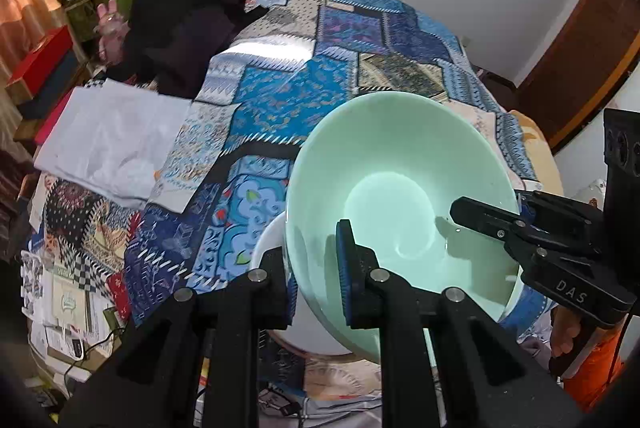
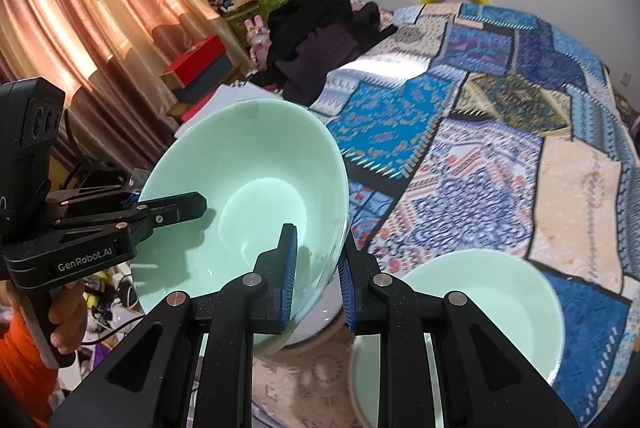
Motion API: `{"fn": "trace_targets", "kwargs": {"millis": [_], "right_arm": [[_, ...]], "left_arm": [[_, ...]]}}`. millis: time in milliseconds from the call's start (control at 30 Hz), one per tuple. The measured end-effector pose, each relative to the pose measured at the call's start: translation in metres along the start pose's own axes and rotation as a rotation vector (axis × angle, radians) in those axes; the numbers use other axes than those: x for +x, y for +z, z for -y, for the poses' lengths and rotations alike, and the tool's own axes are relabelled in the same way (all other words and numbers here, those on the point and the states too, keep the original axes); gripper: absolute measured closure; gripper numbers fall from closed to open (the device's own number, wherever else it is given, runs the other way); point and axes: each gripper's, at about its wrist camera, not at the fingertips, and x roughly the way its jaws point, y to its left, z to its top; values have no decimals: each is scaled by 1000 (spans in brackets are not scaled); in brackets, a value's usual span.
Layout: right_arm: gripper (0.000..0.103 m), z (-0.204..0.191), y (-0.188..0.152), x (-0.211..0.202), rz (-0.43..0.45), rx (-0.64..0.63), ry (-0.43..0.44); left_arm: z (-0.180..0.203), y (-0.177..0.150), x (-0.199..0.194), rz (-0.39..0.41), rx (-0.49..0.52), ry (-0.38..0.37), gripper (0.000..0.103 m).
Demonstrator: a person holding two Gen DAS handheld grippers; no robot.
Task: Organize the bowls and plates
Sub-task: 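Lift the mint green bowl and carry it toward the bowl stack, then lower the mint green bowl into the white bowl with the left tool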
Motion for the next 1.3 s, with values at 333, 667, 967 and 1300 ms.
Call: {"fn": "trace_targets", "kwargs": {"millis": [333,667,967,1300], "right_arm": [[85,-13,-10,29,-77,-12,21],[85,-8,-25,49,-139,12,19],[85,-3,-31,59,-184,4,8],[85,3,-32,58,-178,26,12]], "left_arm": [[-31,-21,23,-64,-52,10,87],[-41,-34,48,-121,-78,-1,87],[-38,-37,55,-118,-60,26,87],[-40,-41,68,-144,-41,77,87]]}}
